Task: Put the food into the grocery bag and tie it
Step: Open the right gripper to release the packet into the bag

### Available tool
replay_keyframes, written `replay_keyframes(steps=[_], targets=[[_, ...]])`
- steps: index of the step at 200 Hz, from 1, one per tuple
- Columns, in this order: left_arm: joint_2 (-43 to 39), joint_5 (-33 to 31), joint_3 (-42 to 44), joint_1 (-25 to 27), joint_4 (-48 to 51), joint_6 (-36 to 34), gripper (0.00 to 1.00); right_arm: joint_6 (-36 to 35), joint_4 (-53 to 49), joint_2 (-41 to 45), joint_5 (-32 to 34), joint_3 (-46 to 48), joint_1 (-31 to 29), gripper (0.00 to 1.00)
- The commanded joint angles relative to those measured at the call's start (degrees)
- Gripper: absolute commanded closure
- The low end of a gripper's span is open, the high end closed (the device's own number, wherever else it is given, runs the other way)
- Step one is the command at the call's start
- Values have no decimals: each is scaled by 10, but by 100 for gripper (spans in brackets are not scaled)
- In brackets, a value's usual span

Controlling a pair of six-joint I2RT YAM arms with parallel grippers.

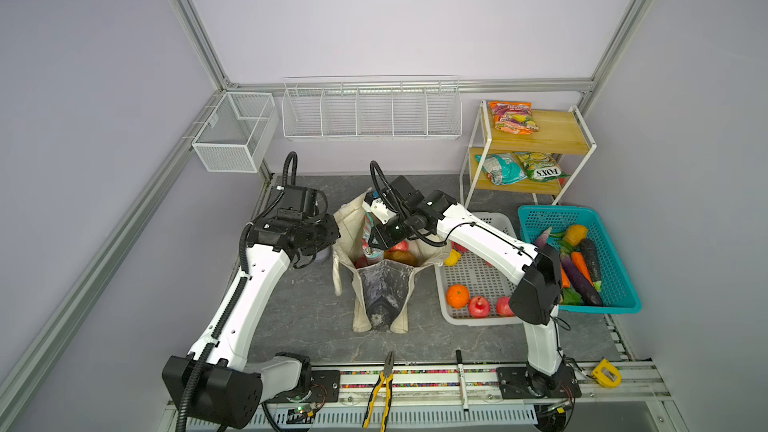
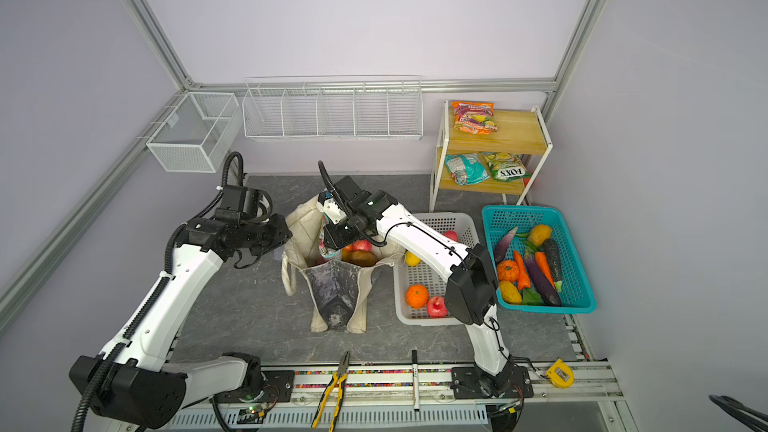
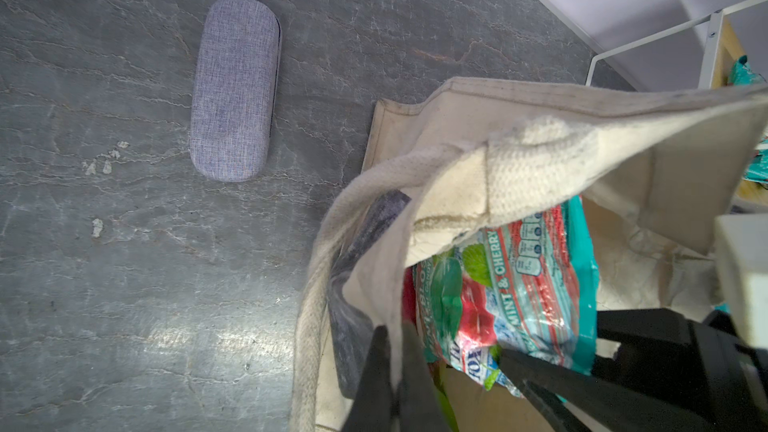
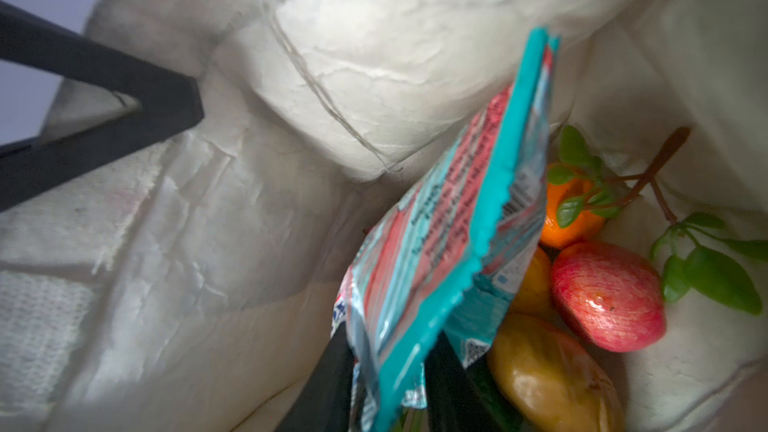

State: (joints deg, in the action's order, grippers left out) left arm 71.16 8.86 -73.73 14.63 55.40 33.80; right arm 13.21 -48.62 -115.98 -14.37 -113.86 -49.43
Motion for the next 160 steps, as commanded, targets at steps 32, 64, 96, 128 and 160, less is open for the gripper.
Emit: replay_keyframes(steps=[32, 64, 96, 128, 160], targets=[[-10, -3, -15, -3, -2, -1, 100, -24, -51, 29, 31, -16, 1, 54], [-15, -3, -11, -3, -3, -1, 100, -28, -58, 37, 46, -36, 2, 48], [-20, -3, -7, -3, -3, -1, 100, -31, -92, 41, 56, -68, 3, 45], [-21, -3, -5, -3, -5, 0, 100, -37, -112, 40, 66, -110, 5, 45], [-21, -2, -2, -3, -8, 1, 100, -42, -134, 38, 76, -167, 13, 44]])
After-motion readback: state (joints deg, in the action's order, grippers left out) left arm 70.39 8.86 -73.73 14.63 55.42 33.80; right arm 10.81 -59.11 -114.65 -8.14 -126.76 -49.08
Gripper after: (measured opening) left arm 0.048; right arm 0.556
